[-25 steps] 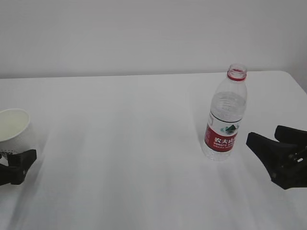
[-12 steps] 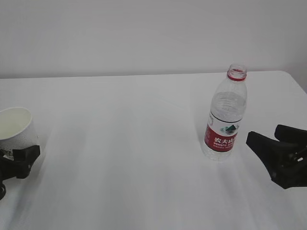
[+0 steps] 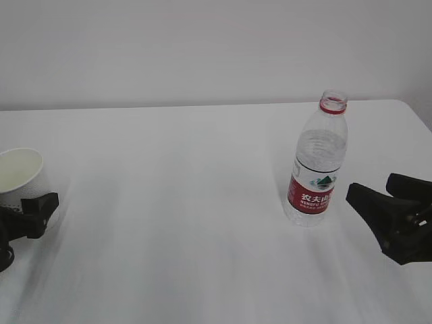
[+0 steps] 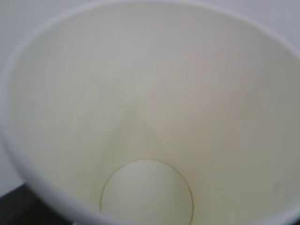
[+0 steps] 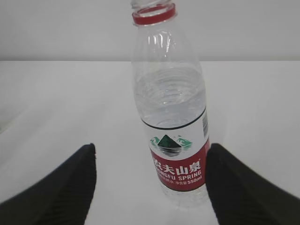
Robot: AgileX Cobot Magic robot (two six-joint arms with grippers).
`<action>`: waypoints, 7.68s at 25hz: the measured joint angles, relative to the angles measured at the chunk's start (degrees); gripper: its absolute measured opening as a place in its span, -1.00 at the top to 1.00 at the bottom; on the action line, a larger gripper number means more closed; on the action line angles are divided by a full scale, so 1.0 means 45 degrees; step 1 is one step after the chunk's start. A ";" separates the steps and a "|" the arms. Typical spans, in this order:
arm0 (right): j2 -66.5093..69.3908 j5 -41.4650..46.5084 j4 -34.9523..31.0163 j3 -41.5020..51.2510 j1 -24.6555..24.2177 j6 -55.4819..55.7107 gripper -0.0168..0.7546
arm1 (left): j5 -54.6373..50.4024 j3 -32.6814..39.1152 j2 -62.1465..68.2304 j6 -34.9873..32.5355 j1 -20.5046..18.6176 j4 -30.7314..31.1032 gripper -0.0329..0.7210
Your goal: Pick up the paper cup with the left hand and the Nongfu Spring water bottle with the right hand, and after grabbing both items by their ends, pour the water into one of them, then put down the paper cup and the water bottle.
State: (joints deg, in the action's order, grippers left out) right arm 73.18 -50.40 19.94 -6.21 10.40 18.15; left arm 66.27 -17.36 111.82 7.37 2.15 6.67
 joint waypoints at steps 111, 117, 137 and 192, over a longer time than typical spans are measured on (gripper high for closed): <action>0.0021 0.0673 -0.1422 0.0000 0.0000 -0.2569 -0.48 | -0.0064 -0.1015 -0.1491 0.3748 0.1919 1.3161 -0.57; 0.0130 0.1056 -0.1597 0.0000 0.0000 -0.2677 -0.48 | -0.0585 -0.1044 -0.1491 0.3963 0.2029 1.3406 -0.57; 0.6460 -0.3241 -0.1482 -0.0757 0.0000 -0.2675 -0.60 | -0.1255 -0.1131 -0.1491 0.3992 0.2271 1.3238 -0.57; 0.9180 -0.3379 0.0255 -0.4903 0.0000 -0.2121 -0.64 | -0.1941 -0.1371 -0.1491 0.4000 0.2271 1.2682 -0.56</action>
State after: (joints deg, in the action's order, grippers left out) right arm 114.49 -65.60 21.09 -28.27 10.40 8.61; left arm 57.53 -23.53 105.11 25.38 12.37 63.74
